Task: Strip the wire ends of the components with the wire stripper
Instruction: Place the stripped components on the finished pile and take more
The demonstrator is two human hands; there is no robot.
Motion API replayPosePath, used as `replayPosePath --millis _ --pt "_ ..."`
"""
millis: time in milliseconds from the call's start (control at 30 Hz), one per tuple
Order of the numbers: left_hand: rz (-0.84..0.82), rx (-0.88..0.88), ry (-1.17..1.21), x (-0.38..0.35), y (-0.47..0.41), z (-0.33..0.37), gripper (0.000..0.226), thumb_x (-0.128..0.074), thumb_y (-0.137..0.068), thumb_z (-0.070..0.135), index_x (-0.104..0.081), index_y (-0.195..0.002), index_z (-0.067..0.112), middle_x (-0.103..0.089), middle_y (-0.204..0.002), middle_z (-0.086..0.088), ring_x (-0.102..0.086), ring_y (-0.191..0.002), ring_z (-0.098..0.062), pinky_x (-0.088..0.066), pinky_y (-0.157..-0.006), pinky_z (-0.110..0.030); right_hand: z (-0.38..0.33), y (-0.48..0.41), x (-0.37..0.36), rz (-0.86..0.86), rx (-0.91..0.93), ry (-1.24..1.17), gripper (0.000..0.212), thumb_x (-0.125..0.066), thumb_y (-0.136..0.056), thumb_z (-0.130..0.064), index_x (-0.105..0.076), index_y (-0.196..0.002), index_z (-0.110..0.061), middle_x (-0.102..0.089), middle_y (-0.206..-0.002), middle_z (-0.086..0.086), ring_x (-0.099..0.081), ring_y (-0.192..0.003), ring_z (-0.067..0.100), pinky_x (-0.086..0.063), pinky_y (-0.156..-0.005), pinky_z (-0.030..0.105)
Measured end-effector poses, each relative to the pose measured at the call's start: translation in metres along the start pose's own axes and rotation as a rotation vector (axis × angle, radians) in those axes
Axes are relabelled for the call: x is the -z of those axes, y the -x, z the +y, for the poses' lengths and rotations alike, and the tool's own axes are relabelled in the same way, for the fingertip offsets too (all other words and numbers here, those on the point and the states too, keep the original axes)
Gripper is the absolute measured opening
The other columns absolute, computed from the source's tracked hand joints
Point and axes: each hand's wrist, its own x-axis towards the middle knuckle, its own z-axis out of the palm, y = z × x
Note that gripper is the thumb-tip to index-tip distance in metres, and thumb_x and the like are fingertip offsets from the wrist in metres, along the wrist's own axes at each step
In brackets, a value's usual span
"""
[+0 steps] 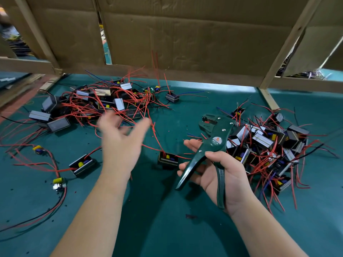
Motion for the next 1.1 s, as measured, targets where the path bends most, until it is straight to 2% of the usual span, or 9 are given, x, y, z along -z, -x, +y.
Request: replayPosePath --millis 67,100,167,267,400,500,700,867,1100 --pt "0.338 -0.502 -0.093 0.006 0.000 0.002 0.060 -0.065 -0.083 0.017 -0.035 -0.134 0.007 -0.041 -0.137 -0.011 -0.046 -0.124 -0.023 -0.037 -0.107 -0.043 0.000 0.000 0.002 -0.018 -0.014 0.012 0.060 -0.060 -0.063 -0.012 -0.058 -0.120 0.006 -0.067 -0.113 0.021 -0.065 -0.068 0.037 -0.058 -0.066 0.050" --pt "0.360 -0.747 -0.161 0.006 0.003 0.001 0.057 -0.060 -0.083 0.010 -0.036 -0.134 0.004 -0.040 -0.137 -0.012 -0.044 -0.126 -0.031 -0.033 -0.109 -0.047 0.001 0.000 0.002 -0.034 -0.024 0.011 0.064 -0.062 -0.060 -0.012 -0.058 -0.121 0.005 -0.066 -0.105 0.023 -0.064 -0.068 0.038 -0.057 -0.066 0.051" --pt "0.101 -0.969 -0.150 -0.004 0.014 -0.004 0.048 -0.050 -0.086 0.005 -0.038 -0.132 0.014 -0.050 -0.128 -0.005 -0.051 -0.119 -0.029 -0.038 -0.104 -0.044 0.003 0.000 0.000 -0.064 -0.040 -0.004 0.067 -0.062 -0.060 -0.013 -0.057 -0.123 0.006 -0.062 -0.095 0.025 -0.062 -0.069 0.040 -0.056 -0.067 0.053" --pt "-0.512 -0.553 -0.220 -0.020 0.032 -0.006 0.022 -0.037 -0.095 0.027 -0.039 -0.113 0.041 -0.069 -0.093 0.009 -0.066 -0.081 -0.009 -0.052 -0.081 -0.039 0.005 -0.001 0.002 -0.102 -0.019 -0.008 0.060 -0.058 -0.066 -0.016 -0.056 -0.121 0.006 -0.065 -0.101 0.027 -0.062 -0.069 0.038 -0.055 -0.068 0.052" --pt "-0.726 -0.349 -0.344 -0.021 0.028 -0.016 0.013 -0.034 -0.097 0.038 -0.046 -0.098 0.040 -0.066 -0.070 0.017 -0.060 -0.062 -0.002 -0.052 -0.069 -0.039 0.005 0.000 0.003 -0.122 -0.004 0.019 0.050 -0.054 -0.069 -0.016 -0.057 -0.115 0.004 -0.065 -0.098 0.028 -0.064 -0.068 0.037 -0.055 -0.068 0.051" --pt "-0.882 -0.338 -0.383 -0.019 0.023 -0.015 0.024 -0.042 -0.100 0.018 -0.042 -0.101 0.042 -0.067 -0.083 0.023 -0.062 -0.079 0.002 -0.046 -0.076 -0.025 0.003 0.001 0.003 -0.103 0.018 0.032 0.049 -0.052 -0.070 -0.015 -0.056 -0.115 0.005 -0.062 -0.092 0.029 -0.064 -0.068 0.039 -0.055 -0.067 0.051" --pt "-0.849 -0.446 -0.515 -0.018 0.026 -0.013 0.028 -0.062 -0.091 0.013 -0.051 -0.090 0.039 -0.068 -0.089 0.014 -0.061 -0.090 -0.003 -0.044 -0.082 -0.021 -0.005 0.003 0.008 -0.076 0.053 0.072 0.059 -0.051 -0.070 -0.017 -0.052 -0.122 0.012 -0.062 -0.087 0.028 -0.064 -0.070 0.038 -0.055 -0.071 0.051" --pt "-0.776 -0.443 -0.529 -0.017 0.022 -0.013 0.012 -0.066 -0.089 0.019 -0.069 -0.098 0.026 -0.066 -0.084 0.019 -0.059 -0.084 0.006 -0.040 -0.074 -0.008 -0.008 0.006 0.010 -0.197 0.068 0.021 0.070 -0.076 -0.060 -0.031 -0.061 -0.118 0.007 -0.062 -0.099 0.027 -0.065 -0.077 0.037 -0.055 -0.077 0.052" --pt "-0.753 -0.497 -0.540 -0.013 0.020 -0.014 0.025 -0.048 -0.090 0.048 -0.065 -0.086 0.029 -0.063 -0.071 0.008 -0.059 -0.069 -0.007 -0.048 -0.070 -0.034 -0.013 0.009 0.011 -0.206 0.090 -0.011 0.079 -0.073 -0.061 -0.021 -0.050 -0.132 0.006 -0.063 -0.095 0.028 -0.065 -0.076 0.042 -0.055 -0.075 0.054"
